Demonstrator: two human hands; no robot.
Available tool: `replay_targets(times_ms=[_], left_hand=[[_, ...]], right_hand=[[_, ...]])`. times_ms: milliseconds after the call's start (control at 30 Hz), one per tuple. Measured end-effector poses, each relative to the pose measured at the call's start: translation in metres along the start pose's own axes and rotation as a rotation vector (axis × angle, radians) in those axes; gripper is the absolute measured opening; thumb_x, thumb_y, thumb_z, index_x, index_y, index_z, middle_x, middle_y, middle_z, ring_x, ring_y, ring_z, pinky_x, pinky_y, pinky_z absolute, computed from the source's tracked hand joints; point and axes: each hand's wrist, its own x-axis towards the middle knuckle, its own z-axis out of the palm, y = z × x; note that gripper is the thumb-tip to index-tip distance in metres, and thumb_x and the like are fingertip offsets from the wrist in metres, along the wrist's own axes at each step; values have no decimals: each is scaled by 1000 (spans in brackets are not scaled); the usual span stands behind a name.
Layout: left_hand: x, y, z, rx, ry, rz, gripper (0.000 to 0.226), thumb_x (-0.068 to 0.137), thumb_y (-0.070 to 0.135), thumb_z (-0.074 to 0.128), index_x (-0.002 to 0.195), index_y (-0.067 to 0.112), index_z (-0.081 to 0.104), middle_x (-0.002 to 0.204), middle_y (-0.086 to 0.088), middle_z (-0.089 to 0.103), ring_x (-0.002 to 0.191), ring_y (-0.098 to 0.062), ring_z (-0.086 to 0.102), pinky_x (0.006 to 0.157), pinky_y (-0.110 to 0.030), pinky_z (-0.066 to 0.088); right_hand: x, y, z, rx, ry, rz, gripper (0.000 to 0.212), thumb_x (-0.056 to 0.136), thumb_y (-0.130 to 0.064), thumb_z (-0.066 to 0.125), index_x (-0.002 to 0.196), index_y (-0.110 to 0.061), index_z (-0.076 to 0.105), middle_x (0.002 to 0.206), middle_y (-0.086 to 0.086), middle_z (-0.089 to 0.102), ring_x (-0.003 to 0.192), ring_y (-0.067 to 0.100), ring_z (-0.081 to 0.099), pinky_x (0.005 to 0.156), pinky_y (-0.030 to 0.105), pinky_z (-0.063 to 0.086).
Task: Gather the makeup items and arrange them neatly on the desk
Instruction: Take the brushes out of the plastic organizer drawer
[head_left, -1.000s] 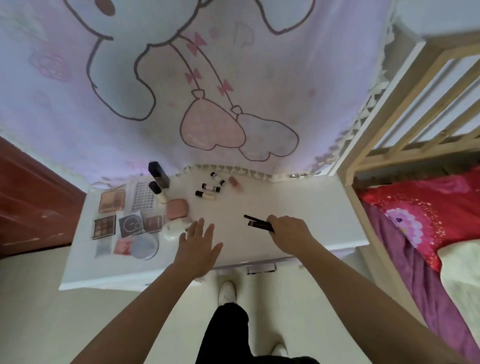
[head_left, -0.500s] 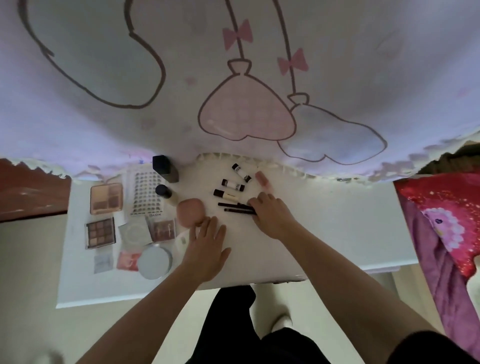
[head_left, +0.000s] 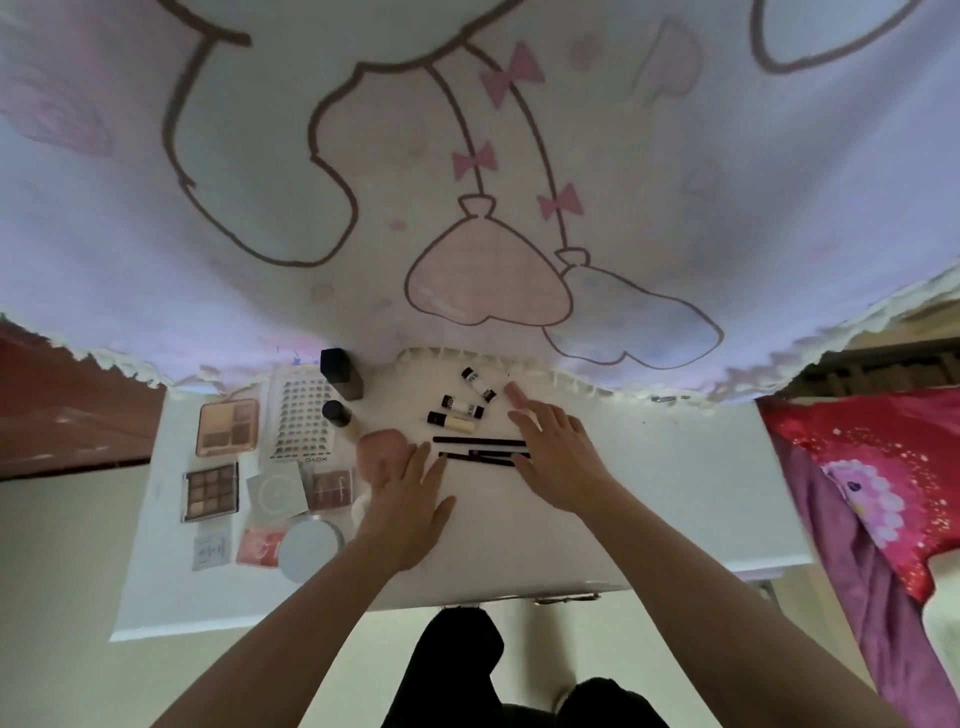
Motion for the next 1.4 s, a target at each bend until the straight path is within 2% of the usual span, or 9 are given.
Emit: replay_targets(times_ms=[133, 200, 333, 433, 533, 700, 800, 1033, 1400], left_hand=[[-11, 8, -68, -1, 220, -89, 74, 94, 57, 8, 152, 15, 29, 162, -13, 18, 150, -31, 15, 117, -55, 16], [-26, 13, -105, -4, 365, -147, 74, 95, 57, 6, 154, 16, 25, 163, -12, 13, 150, -30, 12, 118, -54, 11], [-87, 30, -161, -9, 671, -251, 63, 98, 48, 27, 144, 9, 43, 156, -20, 31, 144, -37, 30, 110, -62, 30], [-156, 43, -168, 14, 864, -411, 61, 99, 46, 33, 146, 10, 41, 157, -20, 28, 144, -37, 28, 110, -60, 27], [-235, 58, -142, -31, 952, -619, 61, 99, 48, 34, 149, 14, 35, 160, -17, 22, 147, -35, 20, 112, -59, 24], [-383, 87, -60, -55, 851, -953, 65, 97, 53, 32, 149, 13, 33, 159, -19, 22, 146, -37, 21, 110, -60, 27], [-489, 102, -14, -77, 759, -1158, 69, 97, 57, 26, 153, 17, 25, 162, -15, 13, 149, -33, 13, 115, -58, 20], [-722, 147, 43, -72, 913, -1602, 69, 98, 58, 23, 155, 19, 21, 163, -12, 9, 151, -29, 7, 119, -55, 14], [-1099, 310, 201, 64, 906, -2199, 71, 96, 57, 26, 154, 17, 24, 163, -14, 10, 150, -33, 10, 115, -58, 18]], right_hand=[[-11, 3, -55, -27, 229, -27, 54, 102, -41, 44, 150, -17, 34, 158, 17, 27, 146, 34, 27, 118, 47, 29], [-16, 1, -84, -37, 303, -46, 59, 104, -46, 38, 153, -14, 31, 162, 19, 19, 150, 36, 18, 119, 50, 22], [-36, -15, -134, -89, 476, -162, 66, 102, -51, 27, 156, -14, 22, 164, 20, 10, 151, 37, 9, 121, 52, 17], [-60, -43, -149, -87, 565, -291, 67, 102, -51, 29, 158, -17, 16, 164, 19, 4, 152, 37, 4, 122, 52, 15], [-92, -84, -140, -23, 610, -442, 67, 102, -50, 35, 158, -17, 17, 165, 19, 2, 152, 37, 3, 122, 51, 14], [-160, -188, -91, 73, 499, -759, 67, 102, -50, 39, 157, -15, 23, 164, 20, 5, 151, 39, 8, 121, 53, 17], [-225, -263, -64, 135, 398, -949, 67, 101, -48, 42, 156, -15, 25, 164, 21, 7, 150, 41, 13, 119, 53, 20], [-399, -447, -22, 156, 253, -1393, 72, 101, -52, 36, 159, -17, 12, 165, 19, -2, 151, 38, 5, 122, 50, 13], [-806, -697, 116, 238, -32, -2017, 75, 101, -51, 39, 159, -25, -1, 164, 12, -17, 152, 31, -11, 123, 50, 2]])
